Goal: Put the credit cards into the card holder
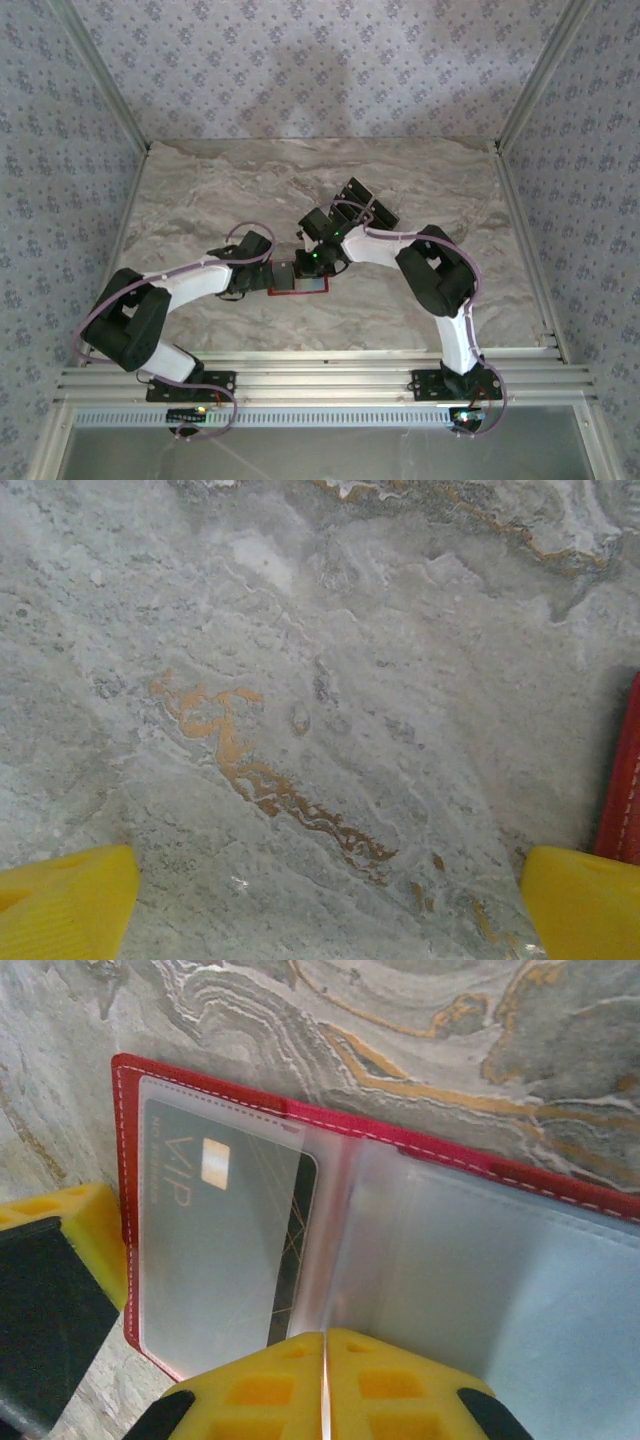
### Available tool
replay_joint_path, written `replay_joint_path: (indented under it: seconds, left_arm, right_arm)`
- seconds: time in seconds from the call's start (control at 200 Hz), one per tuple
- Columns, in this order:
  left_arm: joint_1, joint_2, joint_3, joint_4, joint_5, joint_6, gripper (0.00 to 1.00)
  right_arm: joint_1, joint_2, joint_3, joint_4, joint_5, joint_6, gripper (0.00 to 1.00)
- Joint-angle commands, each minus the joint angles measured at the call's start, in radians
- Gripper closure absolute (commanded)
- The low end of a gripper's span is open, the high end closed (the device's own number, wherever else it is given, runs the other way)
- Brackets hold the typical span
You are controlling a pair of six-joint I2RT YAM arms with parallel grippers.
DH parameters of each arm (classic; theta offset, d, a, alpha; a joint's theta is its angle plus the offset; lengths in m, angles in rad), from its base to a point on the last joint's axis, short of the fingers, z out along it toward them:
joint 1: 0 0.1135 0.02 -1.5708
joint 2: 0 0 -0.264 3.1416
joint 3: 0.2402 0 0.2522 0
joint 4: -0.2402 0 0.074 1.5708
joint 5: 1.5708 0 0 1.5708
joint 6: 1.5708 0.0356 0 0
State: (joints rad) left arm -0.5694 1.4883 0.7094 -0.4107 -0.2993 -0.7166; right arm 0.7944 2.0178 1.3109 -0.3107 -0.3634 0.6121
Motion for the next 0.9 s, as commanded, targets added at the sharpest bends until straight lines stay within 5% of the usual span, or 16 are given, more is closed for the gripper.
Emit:
replay_joint_path:
  seconds: [0.0, 0.894]
  left_arm:
    - [0.005, 0.029, -0.021, -0.005, 0.014, 0.005, 0.01]
    - [0.010, -0.068, -0.010, -0.066, -0.031, 0.023, 0.01]
  right_arm:
    - [0.012, 0.025, 0.032, -0.028, -0.002, -0.017, 0.89]
    - [0.035, -0.086, -0.010, -0.058, 0.049, -0.029, 0.89]
